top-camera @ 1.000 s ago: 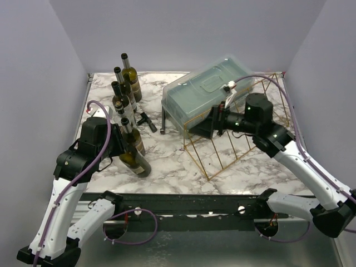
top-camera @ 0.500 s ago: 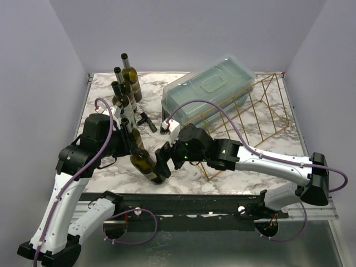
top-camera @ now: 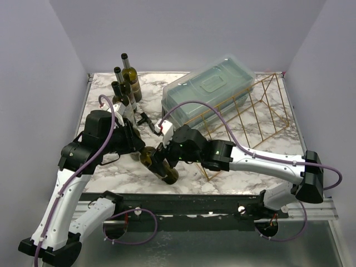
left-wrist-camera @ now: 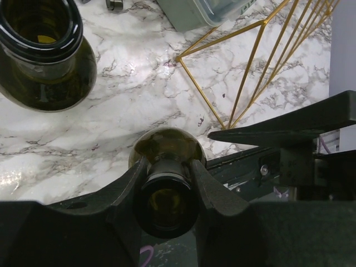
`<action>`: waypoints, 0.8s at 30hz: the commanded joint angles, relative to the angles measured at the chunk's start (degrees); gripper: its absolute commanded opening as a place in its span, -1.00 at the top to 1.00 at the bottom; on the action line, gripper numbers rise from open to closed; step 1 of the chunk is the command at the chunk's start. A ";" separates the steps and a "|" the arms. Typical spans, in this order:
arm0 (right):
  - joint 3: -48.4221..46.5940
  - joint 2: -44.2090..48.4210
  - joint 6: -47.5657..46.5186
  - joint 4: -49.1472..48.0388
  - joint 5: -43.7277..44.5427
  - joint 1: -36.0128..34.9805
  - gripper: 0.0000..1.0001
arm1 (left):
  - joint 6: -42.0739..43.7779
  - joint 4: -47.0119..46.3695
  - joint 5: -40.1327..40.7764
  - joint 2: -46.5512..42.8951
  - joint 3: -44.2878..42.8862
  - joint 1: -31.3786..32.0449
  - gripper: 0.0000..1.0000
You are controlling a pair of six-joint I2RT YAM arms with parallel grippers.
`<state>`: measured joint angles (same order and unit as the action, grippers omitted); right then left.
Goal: Put the wine bottle on the wine rack
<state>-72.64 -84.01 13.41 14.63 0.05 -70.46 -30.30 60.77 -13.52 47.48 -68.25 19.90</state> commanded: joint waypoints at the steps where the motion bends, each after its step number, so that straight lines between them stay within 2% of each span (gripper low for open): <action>1: -1.33 -2.39 -2.67 -1.69 3.22 -1.26 -1.00 | -2.82 -5.97 -6.71 0.14 -2.78 0.11 1.00; 10: -4.72 -8.51 -4.77 2.61 15.34 -3.32 -1.00 | -3.01 -7.00 -8.74 0.51 -1.49 0.06 1.00; 17: -4.99 -10.39 -3.27 2.68 19.89 -4.14 -0.95 | -2.83 -7.07 -8.37 1.03 -1.15 0.06 1.00; 19: -4.57 -10.21 -3.15 1.97 20.25 -4.18 -0.77 | -2.88 -7.07 -8.21 1.12 -1.01 0.12 1.00; 21: -4.21 -9.97 -3.10 1.49 20.16 -4.21 -0.46 | -2.92 -7.08 -7.89 1.18 -0.92 0.04 1.00; 23: -3.68 -9.20 -2.26 0.74 20.82 -4.15 -0.07 | -3.01 -6.98 -7.59 1.40 -1.01 0.05 1.00; 24: -3.10 -8.37 -1.67 -0.06 21.10 -4.12 0.11 | -3.01 -6.94 -7.49 1.48 -1.14 0.05 0.68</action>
<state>-76.01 -93.76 9.74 16.47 17.43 -74.63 -31.05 57.56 -18.55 49.45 -68.23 19.90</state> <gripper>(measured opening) 0.794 0.362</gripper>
